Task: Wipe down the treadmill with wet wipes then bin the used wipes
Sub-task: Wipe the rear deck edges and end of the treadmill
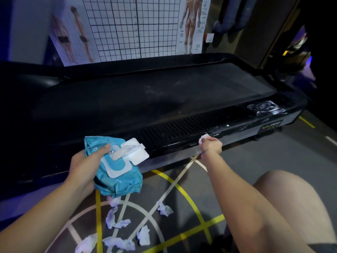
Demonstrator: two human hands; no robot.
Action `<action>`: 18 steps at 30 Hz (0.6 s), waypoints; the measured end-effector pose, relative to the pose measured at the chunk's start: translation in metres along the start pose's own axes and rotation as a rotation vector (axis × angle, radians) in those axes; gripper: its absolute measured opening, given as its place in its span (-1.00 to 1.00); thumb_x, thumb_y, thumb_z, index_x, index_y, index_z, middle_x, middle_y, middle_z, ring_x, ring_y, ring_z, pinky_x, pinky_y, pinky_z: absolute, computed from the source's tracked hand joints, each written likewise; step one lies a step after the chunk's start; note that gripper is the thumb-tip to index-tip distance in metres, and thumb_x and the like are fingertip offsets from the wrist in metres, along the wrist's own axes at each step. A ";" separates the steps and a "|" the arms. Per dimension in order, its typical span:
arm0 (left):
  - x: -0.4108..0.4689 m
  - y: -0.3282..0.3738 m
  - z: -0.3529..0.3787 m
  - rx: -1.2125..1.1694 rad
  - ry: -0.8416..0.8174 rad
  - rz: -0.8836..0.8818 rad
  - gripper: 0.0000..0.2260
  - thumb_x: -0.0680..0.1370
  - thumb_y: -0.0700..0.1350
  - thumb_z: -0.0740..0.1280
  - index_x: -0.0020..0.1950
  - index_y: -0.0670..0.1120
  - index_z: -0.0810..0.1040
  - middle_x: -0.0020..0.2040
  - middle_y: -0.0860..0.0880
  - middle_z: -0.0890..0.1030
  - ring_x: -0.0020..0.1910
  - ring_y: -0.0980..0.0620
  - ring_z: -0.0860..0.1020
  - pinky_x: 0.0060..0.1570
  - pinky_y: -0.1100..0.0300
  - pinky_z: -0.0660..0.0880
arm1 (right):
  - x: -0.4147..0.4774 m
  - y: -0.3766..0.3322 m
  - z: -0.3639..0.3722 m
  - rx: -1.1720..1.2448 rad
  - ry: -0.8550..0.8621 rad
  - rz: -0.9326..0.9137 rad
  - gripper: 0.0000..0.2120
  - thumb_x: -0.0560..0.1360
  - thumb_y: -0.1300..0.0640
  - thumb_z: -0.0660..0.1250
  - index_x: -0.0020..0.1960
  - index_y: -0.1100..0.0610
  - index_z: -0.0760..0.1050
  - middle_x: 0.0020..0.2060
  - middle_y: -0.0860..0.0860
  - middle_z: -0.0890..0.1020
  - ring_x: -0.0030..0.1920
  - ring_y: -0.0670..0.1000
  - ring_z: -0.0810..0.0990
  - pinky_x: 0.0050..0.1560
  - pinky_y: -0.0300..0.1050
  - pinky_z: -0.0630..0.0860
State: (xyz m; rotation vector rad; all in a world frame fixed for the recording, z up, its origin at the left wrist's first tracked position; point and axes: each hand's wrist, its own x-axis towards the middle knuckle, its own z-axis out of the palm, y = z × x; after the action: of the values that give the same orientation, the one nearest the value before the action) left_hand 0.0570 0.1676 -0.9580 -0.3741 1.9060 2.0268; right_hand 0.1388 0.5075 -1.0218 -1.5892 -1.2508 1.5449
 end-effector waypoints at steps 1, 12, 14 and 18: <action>-0.001 0.000 0.003 -0.008 -0.010 -0.009 -0.78 0.54 -0.11 0.55 0.16 -0.11 0.71 -0.02 -0.17 0.77 -0.04 -0.22 0.76 0.14 -0.26 0.64 | 0.003 -0.001 -0.002 -0.012 -0.006 -0.009 -0.78 0.47 0.36 0.30 -0.18 0.09 0.62 -0.23 0.02 0.66 -0.24 -0.05 0.59 -0.10 -0.20 0.48; -0.005 0.000 0.038 -0.037 -0.040 0.015 -0.80 0.56 -0.16 0.53 0.16 -0.16 0.70 -0.02 -0.18 0.77 -0.08 -0.18 0.76 0.08 -0.15 0.67 | -0.027 0.027 0.007 -0.146 -0.121 -0.043 -0.91 0.46 0.14 0.39 -0.05 0.09 0.55 -0.11 0.04 0.64 -0.08 0.09 0.57 -0.05 -0.17 0.41; -0.005 -0.001 0.043 -0.034 -0.047 0.020 -0.81 0.56 -0.17 0.53 0.15 -0.16 0.70 -0.02 -0.18 0.77 -0.12 -0.14 0.77 -0.01 -0.05 0.67 | -0.036 0.040 0.018 -0.157 -0.199 -0.070 -0.93 0.42 0.11 0.38 -0.11 0.07 0.53 -0.18 -0.04 0.66 0.00 0.05 0.60 0.01 -0.14 0.48; -0.004 -0.003 0.048 -0.012 -0.054 0.022 -0.83 0.57 -0.17 0.52 0.15 -0.15 0.70 -0.03 -0.16 0.77 -0.13 -0.12 0.77 -0.15 0.04 0.68 | -0.034 0.045 0.027 -0.233 -0.242 -0.122 -0.91 0.42 0.10 0.39 -0.09 0.07 0.57 -0.28 -0.09 0.66 -0.10 0.00 0.63 0.06 -0.07 0.56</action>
State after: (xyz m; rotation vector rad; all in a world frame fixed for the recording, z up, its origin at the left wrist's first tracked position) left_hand 0.0637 0.2154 -0.9558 -0.2993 1.8745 2.0415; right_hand 0.1263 0.4545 -1.0518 -1.4638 -1.6814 1.5962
